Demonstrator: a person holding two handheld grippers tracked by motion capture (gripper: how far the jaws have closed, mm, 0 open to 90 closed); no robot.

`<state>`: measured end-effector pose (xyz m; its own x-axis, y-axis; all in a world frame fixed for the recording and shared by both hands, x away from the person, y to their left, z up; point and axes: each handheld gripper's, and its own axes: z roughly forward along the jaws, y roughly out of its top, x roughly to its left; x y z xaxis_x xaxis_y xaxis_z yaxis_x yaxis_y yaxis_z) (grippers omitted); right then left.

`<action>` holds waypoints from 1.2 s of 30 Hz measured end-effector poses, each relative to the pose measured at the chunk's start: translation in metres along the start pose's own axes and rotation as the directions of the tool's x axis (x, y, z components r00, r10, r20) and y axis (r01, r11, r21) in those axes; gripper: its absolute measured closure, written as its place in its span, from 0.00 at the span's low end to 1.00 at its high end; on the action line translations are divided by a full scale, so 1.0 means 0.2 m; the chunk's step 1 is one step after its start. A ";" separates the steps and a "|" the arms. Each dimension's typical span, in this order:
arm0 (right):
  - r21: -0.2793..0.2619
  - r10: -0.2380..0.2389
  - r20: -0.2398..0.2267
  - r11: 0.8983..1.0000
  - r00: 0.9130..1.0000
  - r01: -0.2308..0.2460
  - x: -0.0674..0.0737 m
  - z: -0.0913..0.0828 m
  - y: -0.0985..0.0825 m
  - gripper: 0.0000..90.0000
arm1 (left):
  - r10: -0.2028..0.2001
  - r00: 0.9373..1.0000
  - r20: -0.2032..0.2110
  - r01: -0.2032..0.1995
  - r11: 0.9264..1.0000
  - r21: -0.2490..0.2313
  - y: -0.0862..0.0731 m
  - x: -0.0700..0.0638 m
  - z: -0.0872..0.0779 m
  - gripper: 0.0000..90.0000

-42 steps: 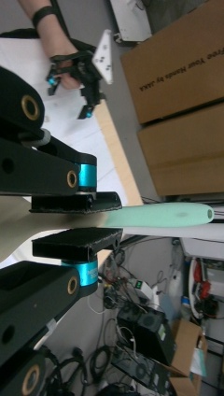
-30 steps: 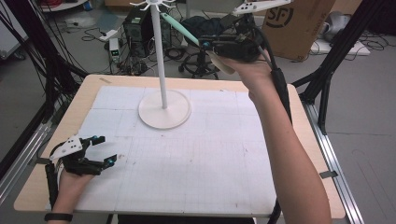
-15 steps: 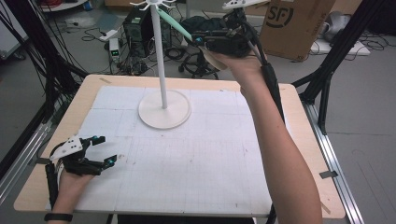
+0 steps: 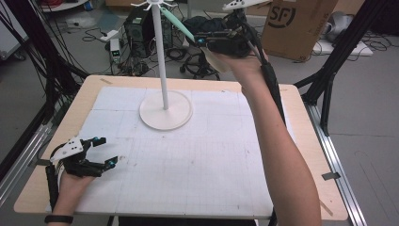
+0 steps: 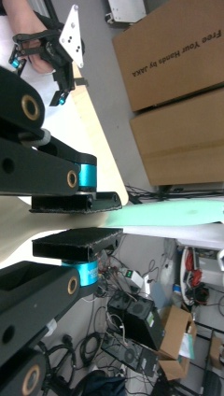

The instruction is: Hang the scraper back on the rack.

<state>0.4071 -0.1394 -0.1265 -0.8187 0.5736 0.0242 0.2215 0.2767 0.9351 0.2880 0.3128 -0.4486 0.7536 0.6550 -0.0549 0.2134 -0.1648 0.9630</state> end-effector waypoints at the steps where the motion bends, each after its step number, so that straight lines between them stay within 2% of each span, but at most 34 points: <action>1: 0.005 -0.004 0.005 1.000 1.000 0.004 0.00 0.00 0.00 0.90 | 0.000 1.000 0.000 0.000 1.000 0.000 0.00 0.00 0.00 0.09; 5: 0.016 -0.006 0.027 1.000 1.000 0.006 -0.01 0.01 -0.01 0.90 | 0.001 1.000 0.000 -0.001 1.000 0.001 0.00 0.00 0.00 0.09; 22: 0.036 0.003 0.051 0.999 0.999 -0.005 -0.04 0.09 -0.04 0.88 | 0.002 1.000 0.001 -0.002 1.000 0.001 0.00 0.00 0.00 0.09; 25: 0.009 -0.013 0.062 1.000 0.998 0.012 -0.05 0.10 -0.07 0.66 | 0.003 1.000 0.001 -0.003 1.000 0.000 0.00 0.00 0.00 0.09; 26: 0.009 -0.013 0.062 1.000 0.998 0.012 -0.05 0.10 -0.07 0.66 | 0.005 1.000 0.000 -0.005 1.000 0.003 0.00 0.00 0.00 0.09; 27: -0.001 -0.012 0.061 1.000 0.998 0.012 -0.05 0.09 -0.10 0.58 | 0.003 1.000 0.001 -0.003 1.000 0.002 0.00 0.00 0.00 0.09; 30: -0.019 -0.026 0.069 0.999 0.997 0.028 -0.06 0.07 -0.14 0.53 | 0.002 1.000 0.001 -0.002 1.000 0.002 0.00 0.00 0.00 0.09; 32: -0.058 -0.019 0.065 0.998 0.998 0.023 -0.06 0.01 -0.23 0.45 | 0.001 1.000 0.001 -0.001 1.000 0.001 0.00 0.00 0.00 0.09; 33: -0.058 -0.019 0.065 0.998 0.998 0.023 -0.06 0.01 -0.23 0.45 | -0.001 1.000 0.000 0.001 1.000 0.000 0.00 0.00 0.00 0.09; 34: -0.080 -0.028 0.064 0.996 0.998 0.033 -0.06 -0.03 -0.31 0.42 | -0.002 1.000 0.000 0.002 1.000 0.001 0.00 0.00 0.00 0.09; 35: -0.080 -0.028 0.064 0.996 0.998 0.033 -0.06 -0.03 -0.31 0.42 | -0.001 1.000 0.000 0.001 1.000 0.001 0.00 0.00 0.00 0.09; 36: -0.092 -0.024 0.062 0.995 0.998 0.030 -0.06 -0.05 -0.35 0.40 | -0.003 1.000 -0.001 0.003 1.000 0.001 0.00 0.00 0.00 0.09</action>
<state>0.3965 -0.1744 -0.1884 -0.7896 0.6133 -0.0205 0.1471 0.2215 0.9640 0.2881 0.3129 -0.4487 0.7526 0.6560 -0.0578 0.2162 -0.1633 0.9626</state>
